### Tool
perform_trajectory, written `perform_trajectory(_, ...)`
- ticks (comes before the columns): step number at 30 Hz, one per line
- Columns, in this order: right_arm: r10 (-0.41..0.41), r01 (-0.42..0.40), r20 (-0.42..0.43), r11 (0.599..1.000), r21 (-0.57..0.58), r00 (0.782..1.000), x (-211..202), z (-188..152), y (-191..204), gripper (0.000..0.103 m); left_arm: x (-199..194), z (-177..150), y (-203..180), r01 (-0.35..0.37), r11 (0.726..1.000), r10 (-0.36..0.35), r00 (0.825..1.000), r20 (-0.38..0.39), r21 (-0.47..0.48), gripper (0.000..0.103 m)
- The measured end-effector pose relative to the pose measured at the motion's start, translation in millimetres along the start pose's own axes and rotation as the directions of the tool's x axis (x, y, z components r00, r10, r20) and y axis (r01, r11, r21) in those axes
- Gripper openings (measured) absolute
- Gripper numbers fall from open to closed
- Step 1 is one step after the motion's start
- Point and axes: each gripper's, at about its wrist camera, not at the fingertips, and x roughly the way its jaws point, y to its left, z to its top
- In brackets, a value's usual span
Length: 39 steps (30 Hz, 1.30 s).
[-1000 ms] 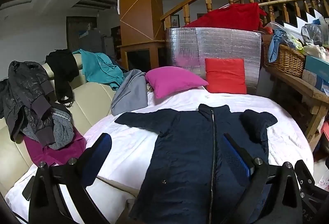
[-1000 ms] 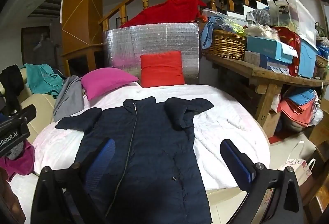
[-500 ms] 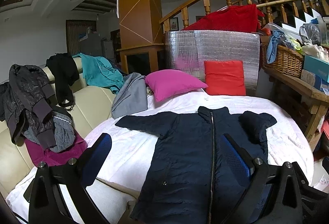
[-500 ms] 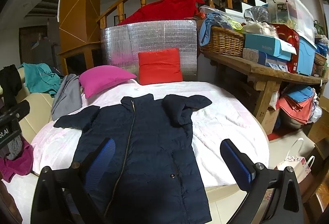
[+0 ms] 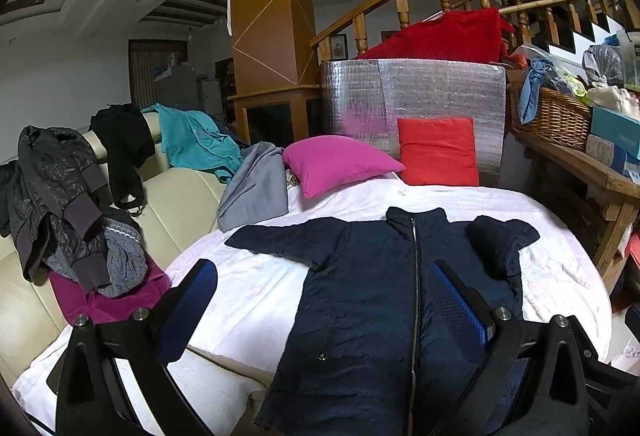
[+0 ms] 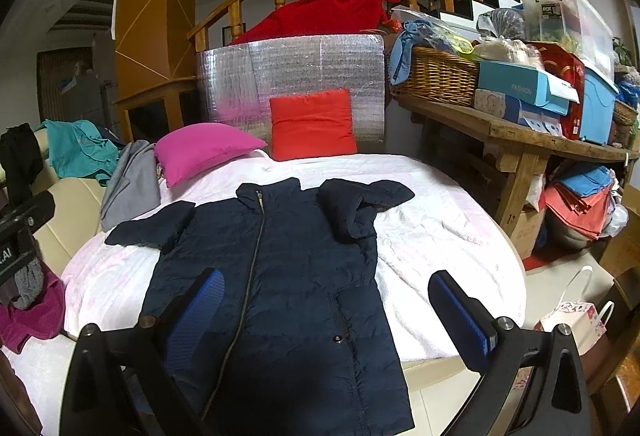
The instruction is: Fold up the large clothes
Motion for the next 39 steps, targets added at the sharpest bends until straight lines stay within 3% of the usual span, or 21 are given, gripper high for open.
perform_trajectory(39, 0.011, -0.011, -0.023, 1.000, 0.006, 1.000, 7.7, 1.2, 2.3, 0.103, 3.1, 2.3, 3.0, 0.003, 1.000, -0.003, 1.000, -0.007, -0.005, 0.103)
